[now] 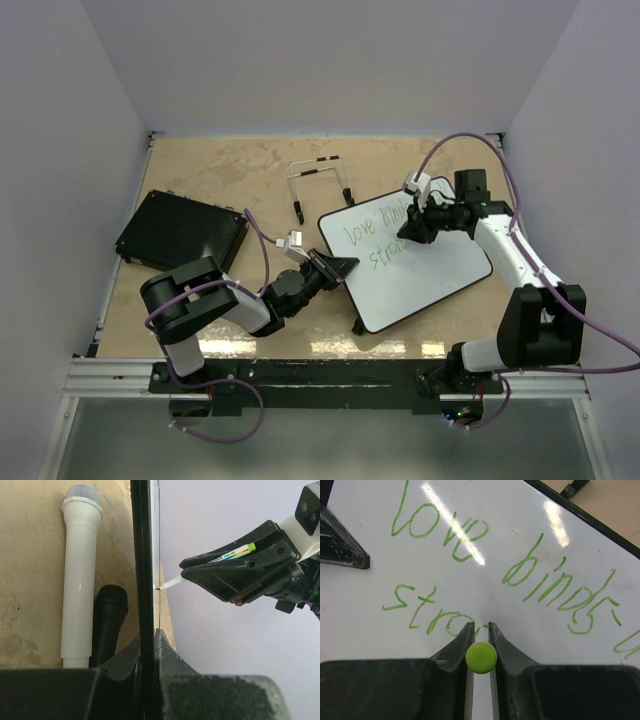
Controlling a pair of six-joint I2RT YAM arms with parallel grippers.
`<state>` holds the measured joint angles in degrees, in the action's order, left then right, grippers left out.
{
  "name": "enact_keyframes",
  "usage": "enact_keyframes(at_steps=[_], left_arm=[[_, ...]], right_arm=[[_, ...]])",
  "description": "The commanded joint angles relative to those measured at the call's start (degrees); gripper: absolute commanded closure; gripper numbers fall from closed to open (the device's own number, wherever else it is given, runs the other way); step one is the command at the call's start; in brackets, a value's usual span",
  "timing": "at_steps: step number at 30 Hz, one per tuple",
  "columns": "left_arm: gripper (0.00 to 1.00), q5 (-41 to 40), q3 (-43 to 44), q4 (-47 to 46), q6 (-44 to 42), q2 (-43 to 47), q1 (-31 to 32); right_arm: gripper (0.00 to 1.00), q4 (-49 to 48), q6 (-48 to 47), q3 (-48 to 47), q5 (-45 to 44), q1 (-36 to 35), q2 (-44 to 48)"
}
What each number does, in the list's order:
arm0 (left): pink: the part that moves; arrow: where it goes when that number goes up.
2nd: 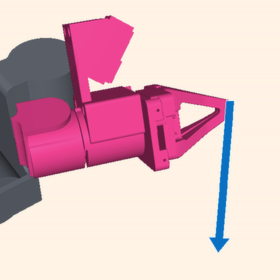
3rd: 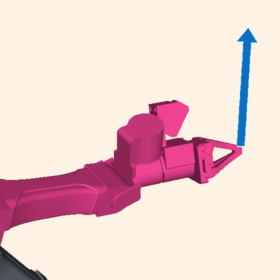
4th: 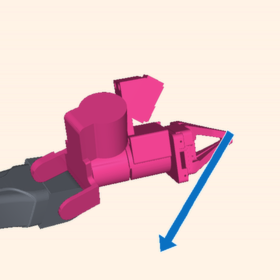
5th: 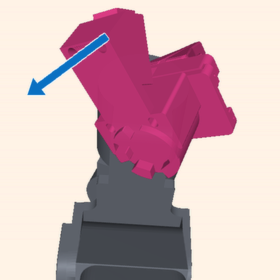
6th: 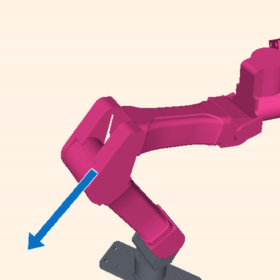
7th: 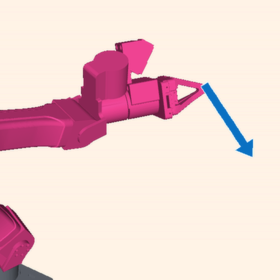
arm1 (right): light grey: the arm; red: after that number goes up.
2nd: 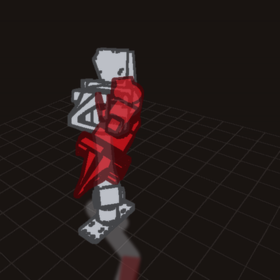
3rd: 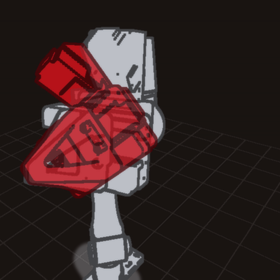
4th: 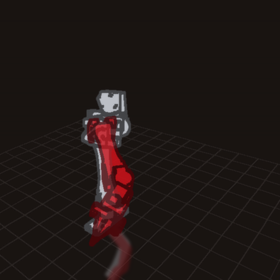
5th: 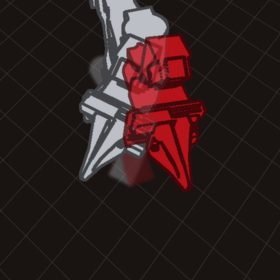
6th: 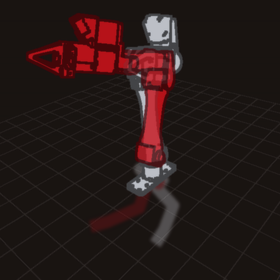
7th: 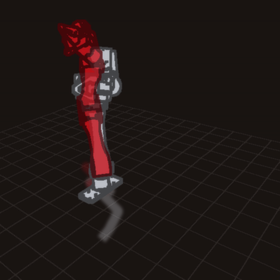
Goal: Write a sentence on the whiteboard
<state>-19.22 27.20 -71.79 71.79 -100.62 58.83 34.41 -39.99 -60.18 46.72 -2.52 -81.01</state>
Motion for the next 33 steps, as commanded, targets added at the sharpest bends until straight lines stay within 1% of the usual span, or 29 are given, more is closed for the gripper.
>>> enact_keyframes(at_steps=[1, 3, 4, 15, 33], left_arm=[[1.0, 1.21, -0.31, -17.95, -4.11, 0.95, -0.2], [1.0, 1.21, -0.4, -17.95, -4.03, 0.95, -0.12], [1.0, 1.21, -0.57, -17.95, -4.11, 0.95, -0.2], [1.0, 1.65, -0.39, -19.18, -3.76, -0.02, -0.12], [1.0, 2.44, 0.4, -19.18, -3.94, -0.37, -0.2]], right_arm=[[1.0, -2.15, 2.36, -0.55, 0.12, 2.34, 2.7], [1.0, -3.29, 2.9, -0.55, 1.0, 2.35, 2.88], [1.0, -3.56, 3.25, -0.55, 1.18, 4.35, 2.79], [1.0, -9.62, 7.11, 0.24, 0.91, 4.37, 0.51], [1.0, -11.65, 9.14, 0.59, 1.71, 2.96, -2.04]])
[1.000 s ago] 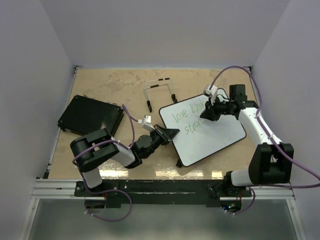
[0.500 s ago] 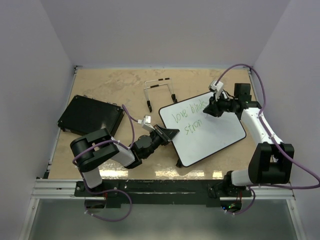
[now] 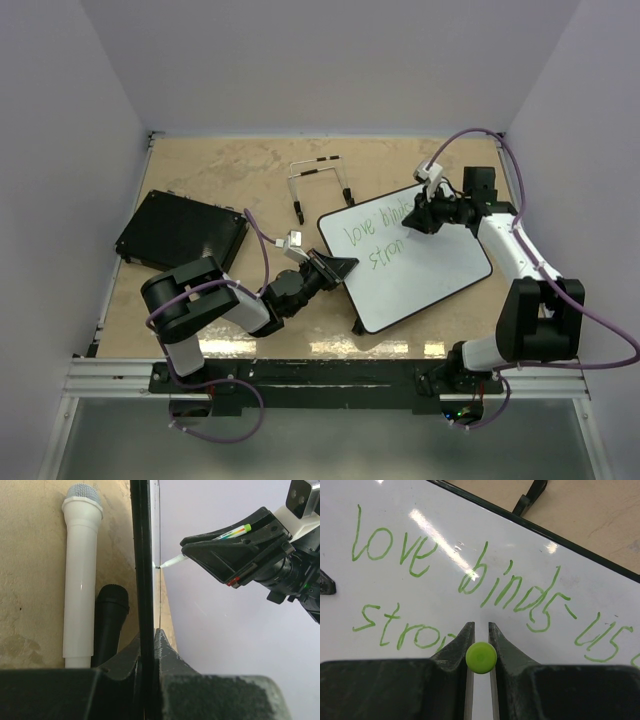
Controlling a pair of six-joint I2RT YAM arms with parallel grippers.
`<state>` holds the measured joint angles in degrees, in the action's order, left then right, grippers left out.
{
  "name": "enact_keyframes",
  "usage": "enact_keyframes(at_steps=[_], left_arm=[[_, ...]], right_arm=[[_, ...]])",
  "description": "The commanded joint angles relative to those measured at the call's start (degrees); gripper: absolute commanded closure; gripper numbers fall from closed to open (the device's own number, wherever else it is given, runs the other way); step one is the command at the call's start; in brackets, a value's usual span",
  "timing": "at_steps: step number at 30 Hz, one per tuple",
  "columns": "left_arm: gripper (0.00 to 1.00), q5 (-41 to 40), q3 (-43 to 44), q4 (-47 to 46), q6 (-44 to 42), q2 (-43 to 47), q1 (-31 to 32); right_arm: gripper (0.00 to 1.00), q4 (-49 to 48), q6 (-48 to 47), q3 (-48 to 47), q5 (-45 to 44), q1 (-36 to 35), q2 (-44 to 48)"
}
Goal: Write a sentence on the whiteboard
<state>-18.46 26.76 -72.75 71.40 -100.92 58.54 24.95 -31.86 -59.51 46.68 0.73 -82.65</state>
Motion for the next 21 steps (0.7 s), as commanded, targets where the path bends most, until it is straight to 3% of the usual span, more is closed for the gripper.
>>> enact_keyframes(at_steps=[1, 11, 21], left_arm=[[1.0, 1.85, 0.83, -18.22, -3.54, -0.06, 0.08], [1.0, 2.02, 1.1, -18.04, -3.63, -0.06, 0.08], [1.0, 1.85, 0.92, -18.13, -3.63, 0.11, -0.01]], right_arm=[[1.0, -2.27, 1.18, -0.08, 2.01, -0.29, -0.49], [1.0, -1.05, 0.13, -0.35, 4.3, -2.05, -0.67], [1.0, 6.33, -5.32, -1.31, 3.6, -2.23, -0.93]])
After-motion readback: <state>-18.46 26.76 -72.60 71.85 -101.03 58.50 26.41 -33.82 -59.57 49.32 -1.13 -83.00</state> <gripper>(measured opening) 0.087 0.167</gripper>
